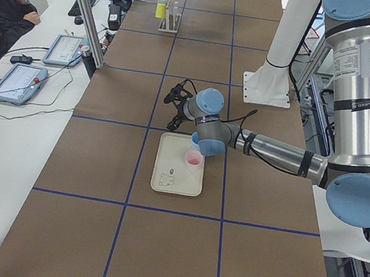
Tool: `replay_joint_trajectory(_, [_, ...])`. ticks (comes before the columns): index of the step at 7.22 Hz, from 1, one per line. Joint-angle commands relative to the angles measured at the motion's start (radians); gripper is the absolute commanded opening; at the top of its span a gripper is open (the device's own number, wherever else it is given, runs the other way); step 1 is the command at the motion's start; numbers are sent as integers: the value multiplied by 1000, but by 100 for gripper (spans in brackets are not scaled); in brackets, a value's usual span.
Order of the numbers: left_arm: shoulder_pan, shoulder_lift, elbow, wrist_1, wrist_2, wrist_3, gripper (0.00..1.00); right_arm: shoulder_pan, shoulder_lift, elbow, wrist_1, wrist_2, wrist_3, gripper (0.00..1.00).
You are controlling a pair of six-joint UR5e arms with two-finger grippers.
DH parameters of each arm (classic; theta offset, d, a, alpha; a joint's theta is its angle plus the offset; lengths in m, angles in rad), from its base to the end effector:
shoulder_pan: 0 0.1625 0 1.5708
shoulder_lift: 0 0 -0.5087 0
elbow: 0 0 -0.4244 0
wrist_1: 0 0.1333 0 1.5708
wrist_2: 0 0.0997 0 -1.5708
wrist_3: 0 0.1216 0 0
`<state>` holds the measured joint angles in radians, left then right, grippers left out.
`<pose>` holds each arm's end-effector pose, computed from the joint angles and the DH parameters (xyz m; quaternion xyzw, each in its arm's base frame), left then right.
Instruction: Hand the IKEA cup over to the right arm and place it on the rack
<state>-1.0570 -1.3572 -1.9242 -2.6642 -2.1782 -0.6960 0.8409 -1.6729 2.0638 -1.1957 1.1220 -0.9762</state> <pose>0.1604 -0.4143 0.5395 0.3151 0.5145 0.1014 0.7910 -0.1870 -0.4880 0.5167 0.3362 0.2496 -0.6265 0.6574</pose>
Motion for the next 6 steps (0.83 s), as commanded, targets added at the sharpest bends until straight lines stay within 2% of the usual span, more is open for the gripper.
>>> replay_joint_trajectory(1, [0, 0, -1, 0, -2, 0, 100, -2, 10, -51, 8, -25, -89, 0])
replay_joint_trajectory(6, [-1, 3, -7, -2, -2, 0, 100, -8, 70, -169, 11, -83, -133, 0])
